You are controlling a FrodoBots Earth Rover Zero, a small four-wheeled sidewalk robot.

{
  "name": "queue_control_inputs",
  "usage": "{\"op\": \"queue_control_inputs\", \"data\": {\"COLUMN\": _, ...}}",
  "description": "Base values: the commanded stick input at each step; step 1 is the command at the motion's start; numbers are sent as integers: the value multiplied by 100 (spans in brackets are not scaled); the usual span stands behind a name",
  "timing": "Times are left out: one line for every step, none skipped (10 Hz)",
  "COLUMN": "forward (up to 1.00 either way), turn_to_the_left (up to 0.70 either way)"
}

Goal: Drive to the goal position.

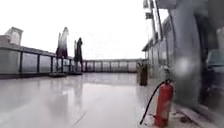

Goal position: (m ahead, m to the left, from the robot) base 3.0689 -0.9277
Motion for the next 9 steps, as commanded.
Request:
{"op": "queue_control_inputs", "data": {"forward": 70, "turn_to_the_left": 0}}
{"op": "queue_control_inputs", "data": {"forward": 70, "turn_to_the_left": 0}}
{"op": "queue_control_inputs", "data": {"forward": 70, "turn_to_the_left": 0}}
{"op": "queue_control_inputs", "data": {"forward": 70, "turn_to_the_left": 0}}
{"op": "queue_control_inputs", "data": {"forward": 70, "turn_to_the_left": 0}}
{"op": "queue_control_inputs", "data": {"forward": 70, "turn_to_the_left": 0}}
{"op": "queue_control_inputs", "data": {"forward": 70, "turn_to_the_left": 0}}
{"op": "queue_control_inputs", "data": {"forward": 70, "turn_to_the_left": 0}}
{"op": "queue_control_inputs", "data": {"forward": 70, "turn_to_the_left": 0}}
